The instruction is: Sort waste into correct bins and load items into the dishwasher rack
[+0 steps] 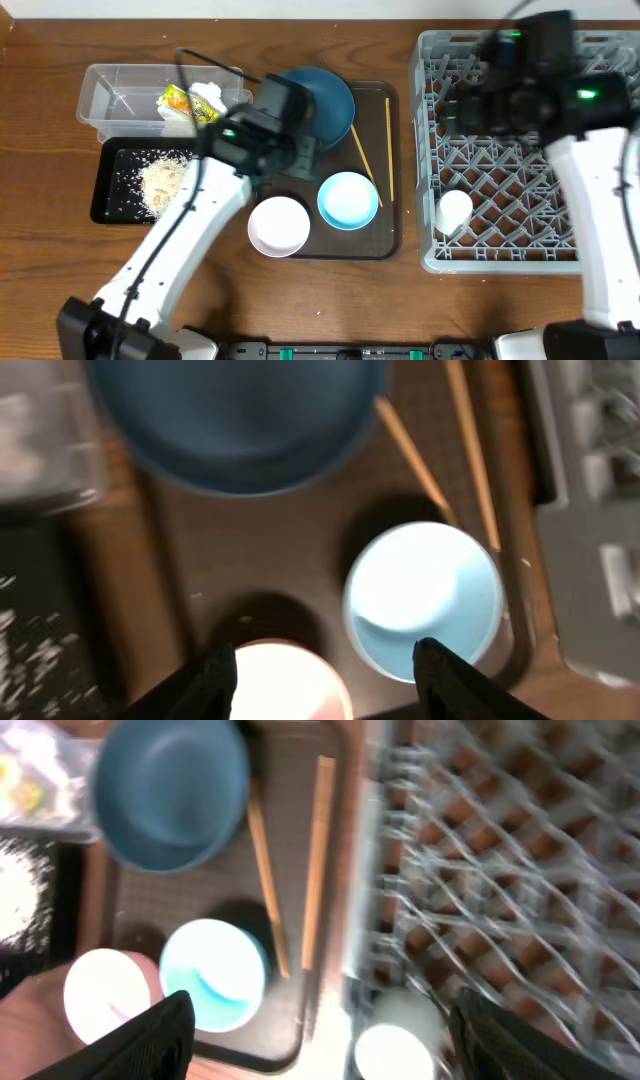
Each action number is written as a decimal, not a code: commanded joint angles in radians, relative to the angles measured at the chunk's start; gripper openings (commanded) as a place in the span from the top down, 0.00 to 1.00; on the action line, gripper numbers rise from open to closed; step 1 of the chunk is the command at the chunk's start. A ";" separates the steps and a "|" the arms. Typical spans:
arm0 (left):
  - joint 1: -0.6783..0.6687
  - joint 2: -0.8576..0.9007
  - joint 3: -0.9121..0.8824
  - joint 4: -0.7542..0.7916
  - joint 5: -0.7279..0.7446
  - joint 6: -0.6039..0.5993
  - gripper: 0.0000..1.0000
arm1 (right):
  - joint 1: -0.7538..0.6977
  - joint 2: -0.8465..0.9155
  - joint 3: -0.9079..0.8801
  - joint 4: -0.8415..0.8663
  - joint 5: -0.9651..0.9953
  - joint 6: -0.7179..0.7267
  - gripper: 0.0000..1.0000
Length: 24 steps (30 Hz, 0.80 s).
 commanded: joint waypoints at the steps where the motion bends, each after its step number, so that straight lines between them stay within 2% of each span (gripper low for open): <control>1: 0.083 -0.013 0.024 -0.028 0.004 -0.017 0.38 | 0.101 0.061 -0.047 0.042 -0.014 0.016 0.21; 7: 0.269 -0.013 0.024 -0.088 0.082 -0.016 0.37 | 0.219 0.189 -0.090 0.063 -0.014 0.015 0.20; 13: 0.394 -0.013 0.023 -0.110 0.082 -0.016 0.34 | 0.278 0.282 -0.090 0.142 -0.014 0.027 0.21; 20: 0.418 -0.010 0.022 -0.106 0.071 -0.016 0.22 | 0.316 0.403 -0.090 0.464 0.081 0.268 0.28; 24: 0.418 -0.010 0.020 -0.109 0.071 -0.016 0.18 | 0.327 0.496 -0.090 0.541 0.152 0.381 0.34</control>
